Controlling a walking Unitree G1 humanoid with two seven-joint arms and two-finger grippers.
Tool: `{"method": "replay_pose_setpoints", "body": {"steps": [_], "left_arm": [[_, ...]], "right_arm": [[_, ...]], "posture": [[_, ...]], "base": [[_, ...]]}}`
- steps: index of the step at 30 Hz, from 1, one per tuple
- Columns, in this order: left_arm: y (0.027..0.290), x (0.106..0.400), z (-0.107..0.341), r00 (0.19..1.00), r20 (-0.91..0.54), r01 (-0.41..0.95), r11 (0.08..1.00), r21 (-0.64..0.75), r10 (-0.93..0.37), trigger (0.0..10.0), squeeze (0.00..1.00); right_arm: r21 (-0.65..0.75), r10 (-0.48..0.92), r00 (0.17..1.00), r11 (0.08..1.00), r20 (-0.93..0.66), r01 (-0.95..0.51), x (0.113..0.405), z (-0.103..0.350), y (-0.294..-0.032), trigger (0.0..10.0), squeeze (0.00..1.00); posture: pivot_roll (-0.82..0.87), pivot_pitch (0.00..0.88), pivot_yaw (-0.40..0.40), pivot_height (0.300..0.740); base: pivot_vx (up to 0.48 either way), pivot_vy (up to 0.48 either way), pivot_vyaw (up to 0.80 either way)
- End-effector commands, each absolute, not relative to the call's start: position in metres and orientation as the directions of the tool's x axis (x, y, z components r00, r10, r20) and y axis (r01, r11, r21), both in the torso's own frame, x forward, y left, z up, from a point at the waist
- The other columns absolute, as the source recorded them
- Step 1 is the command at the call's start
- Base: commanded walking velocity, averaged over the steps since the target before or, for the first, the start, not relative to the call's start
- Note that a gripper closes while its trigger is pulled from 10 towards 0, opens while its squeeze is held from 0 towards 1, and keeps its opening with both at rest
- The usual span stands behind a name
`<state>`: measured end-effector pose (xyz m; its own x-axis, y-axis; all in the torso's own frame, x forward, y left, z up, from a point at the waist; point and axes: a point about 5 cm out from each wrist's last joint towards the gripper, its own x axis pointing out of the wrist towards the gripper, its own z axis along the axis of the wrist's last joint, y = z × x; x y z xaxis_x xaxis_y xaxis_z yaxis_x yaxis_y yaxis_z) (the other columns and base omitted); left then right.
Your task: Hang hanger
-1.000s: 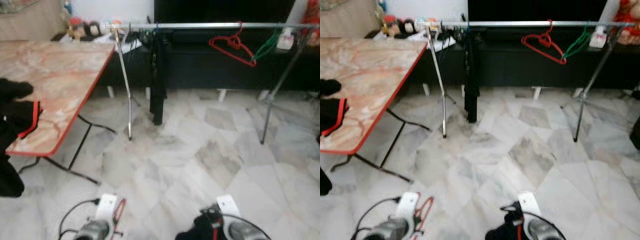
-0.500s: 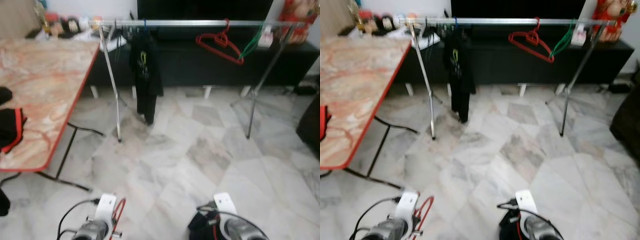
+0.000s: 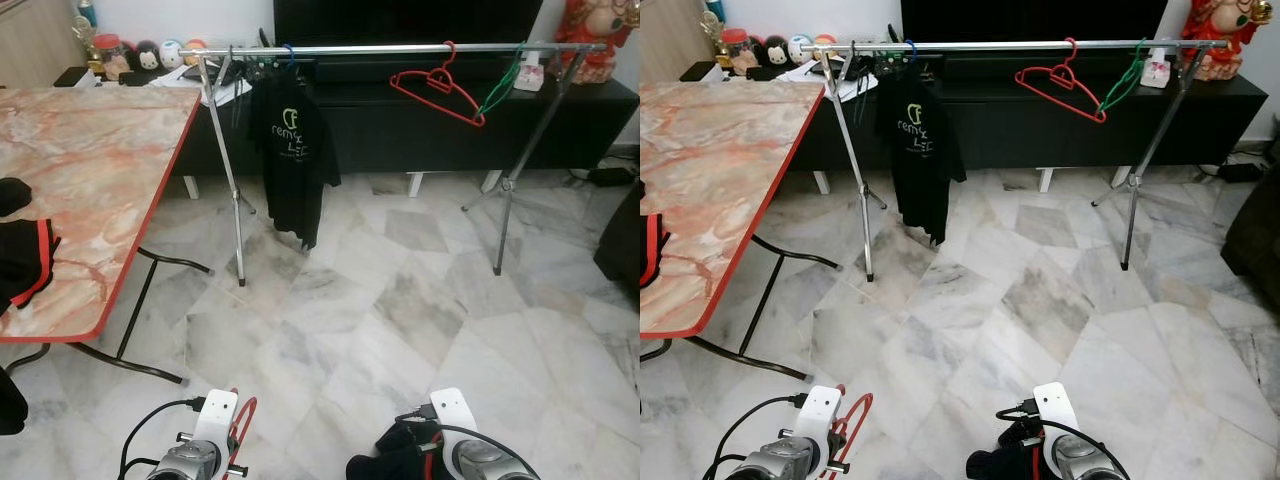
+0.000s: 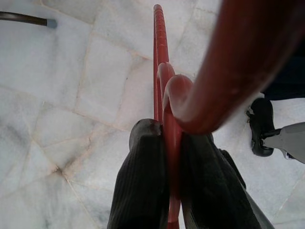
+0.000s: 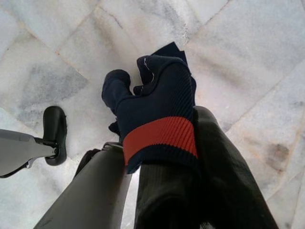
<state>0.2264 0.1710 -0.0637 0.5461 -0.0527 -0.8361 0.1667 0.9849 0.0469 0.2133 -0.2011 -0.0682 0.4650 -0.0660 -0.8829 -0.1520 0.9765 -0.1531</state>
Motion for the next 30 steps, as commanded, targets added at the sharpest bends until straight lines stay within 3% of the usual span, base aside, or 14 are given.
{"method": "replay_pose_setpoints", "body": {"steps": [1,18,30], "left_arm": [[0.1724,0.2262,-0.0637,0.547,-0.836,0.166,0.985,0.053,-0.047,10.0,0.00],[0.1726,0.2267,-0.0634,0.546,-0.836,0.178,0.982,0.059,-0.049,10.0,0.00],[0.1726,0.2267,-0.0634,0.548,-0.835,0.179,0.982,0.060,-0.048,10.0,0.00]], "right_arm": [[-0.159,-0.070,0.474,0.976,-0.878,-0.149,0.2157,-0.0666,-0.2024,10.0,0.00],[-0.159,-0.075,0.472,0.977,-0.878,-0.140,0.2155,-0.0667,-0.2024,10.0,0.00],[-0.162,-0.076,0.467,0.976,-0.881,-0.147,0.2154,-0.0668,-0.2024,10.0,0.00]], "posture": [[-0.01,0.000,0.003,0.740],[-0.01,0.000,0.004,0.740],[-0.01,0.000,0.004,0.740]], "base": [[0.000,0.000,0.00],[0.000,0.000,0.00],[0.000,0.000,-0.73]]}}
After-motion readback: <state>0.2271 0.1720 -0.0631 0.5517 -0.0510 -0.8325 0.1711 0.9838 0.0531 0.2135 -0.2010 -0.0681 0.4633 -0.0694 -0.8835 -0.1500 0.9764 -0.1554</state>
